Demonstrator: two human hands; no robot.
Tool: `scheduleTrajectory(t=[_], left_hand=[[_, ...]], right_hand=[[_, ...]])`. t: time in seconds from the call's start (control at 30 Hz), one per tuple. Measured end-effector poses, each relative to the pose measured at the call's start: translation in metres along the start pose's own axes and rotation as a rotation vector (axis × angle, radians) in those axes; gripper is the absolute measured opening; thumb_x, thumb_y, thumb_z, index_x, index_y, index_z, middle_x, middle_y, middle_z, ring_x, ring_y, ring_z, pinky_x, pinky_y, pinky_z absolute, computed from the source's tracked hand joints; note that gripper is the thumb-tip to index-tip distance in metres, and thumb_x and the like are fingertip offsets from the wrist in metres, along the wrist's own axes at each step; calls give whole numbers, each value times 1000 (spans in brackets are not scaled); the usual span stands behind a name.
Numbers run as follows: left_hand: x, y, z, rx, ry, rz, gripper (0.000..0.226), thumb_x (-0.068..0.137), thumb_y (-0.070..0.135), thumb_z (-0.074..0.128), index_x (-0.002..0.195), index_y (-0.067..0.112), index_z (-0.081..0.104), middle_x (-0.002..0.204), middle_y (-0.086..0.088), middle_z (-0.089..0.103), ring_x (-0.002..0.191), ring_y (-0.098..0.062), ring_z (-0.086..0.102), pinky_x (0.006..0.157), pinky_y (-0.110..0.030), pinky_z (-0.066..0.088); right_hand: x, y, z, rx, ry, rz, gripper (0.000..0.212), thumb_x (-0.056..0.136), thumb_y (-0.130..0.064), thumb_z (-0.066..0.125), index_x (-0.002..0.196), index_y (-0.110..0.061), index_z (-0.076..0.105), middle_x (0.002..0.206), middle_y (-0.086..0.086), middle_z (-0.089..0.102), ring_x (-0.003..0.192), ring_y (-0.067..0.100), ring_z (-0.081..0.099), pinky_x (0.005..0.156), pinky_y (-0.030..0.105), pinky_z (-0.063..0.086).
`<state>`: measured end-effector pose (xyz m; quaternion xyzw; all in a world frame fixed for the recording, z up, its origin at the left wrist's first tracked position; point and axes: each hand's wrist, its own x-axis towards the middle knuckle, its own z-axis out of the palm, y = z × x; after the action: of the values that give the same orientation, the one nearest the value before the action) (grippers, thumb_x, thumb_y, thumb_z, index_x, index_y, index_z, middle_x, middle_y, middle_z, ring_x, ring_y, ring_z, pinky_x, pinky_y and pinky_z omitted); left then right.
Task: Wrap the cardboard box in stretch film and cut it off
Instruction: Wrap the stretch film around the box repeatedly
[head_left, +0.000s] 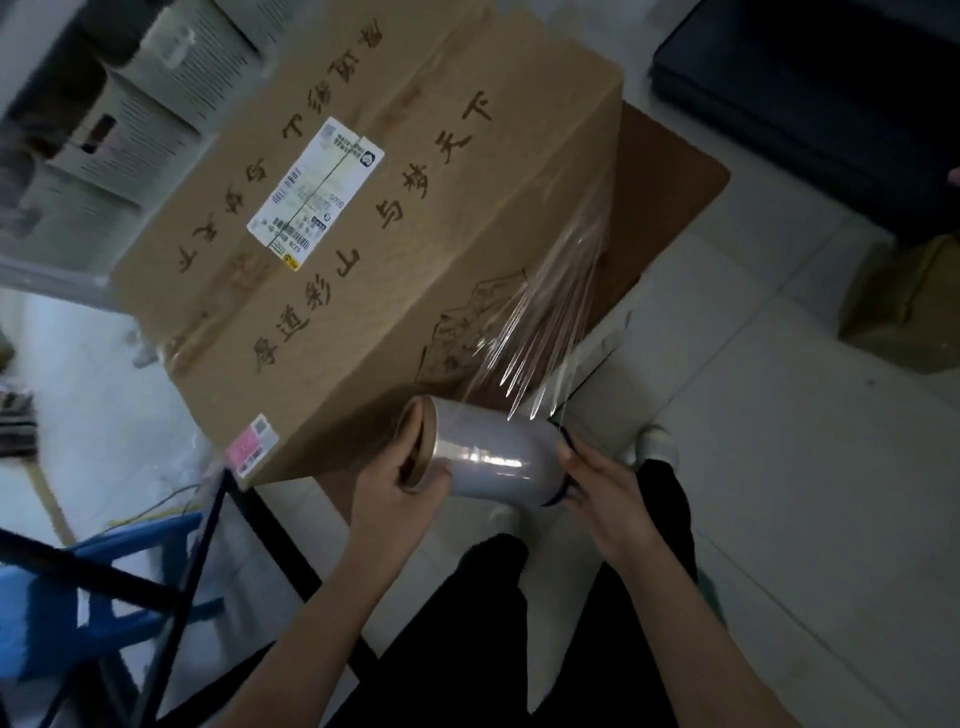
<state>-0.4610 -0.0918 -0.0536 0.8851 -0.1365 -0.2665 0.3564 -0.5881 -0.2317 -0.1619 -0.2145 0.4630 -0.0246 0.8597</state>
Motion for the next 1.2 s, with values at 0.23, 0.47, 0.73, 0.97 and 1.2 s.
scheduleTrajectory(t=[0.23, 0.47, 0.73, 0.97, 1.2], left_hand=[[-28, -58, -67, 18, -61, 31, 58, 84, 24, 66, 133, 37, 41, 105, 20, 63, 90, 17, 55, 84, -13, 44], [-45, -86, -103, 73, -63, 95, 57, 87, 7, 61, 136, 31, 46, 66, 4, 41, 56, 0, 40, 58, -8, 37], [-37, -115, -148, 88, -147, 232, 61, 82, 7, 65, 136, 26, 46, 86, 18, 62, 73, 9, 56, 72, -6, 44], [-9, -162, -222, 150, -288, 243, 62, 83, 0, 64, 136, 25, 44, 132, -7, 57, 117, -18, 55, 97, -26, 41], [13, -179, -278, 189, -300, 278, 57, 85, -3, 59, 132, 26, 49, 132, -10, 58, 120, -19, 54, 87, -4, 41]], right_hand=[[-34, 100, 42, 116, 5, -76, 22, 88, -12, 56, 107, -12, 68, 98, 3, 71, 90, 19, 63, 70, 26, 55], [-43, 160, 66, 135, 5, -111, 32, 73, -28, 68, 103, -18, 73, 104, 2, 73, 97, 17, 67, 77, 33, 56], [-49, 201, 106, 233, 35, -224, 25, 88, -9, 57, 110, -14, 66, 94, -1, 75, 84, 14, 71, 67, 29, 58], [-38, 271, 181, 358, 117, -249, 32, 88, -9, 58, 119, -8, 61, 97, 4, 73, 83, 14, 69, 77, 29, 57], [-25, 315, 246, 422, 107, -171, 34, 86, -16, 63, 119, -12, 63, 104, 1, 73, 90, 16, 69, 74, 27, 55]])
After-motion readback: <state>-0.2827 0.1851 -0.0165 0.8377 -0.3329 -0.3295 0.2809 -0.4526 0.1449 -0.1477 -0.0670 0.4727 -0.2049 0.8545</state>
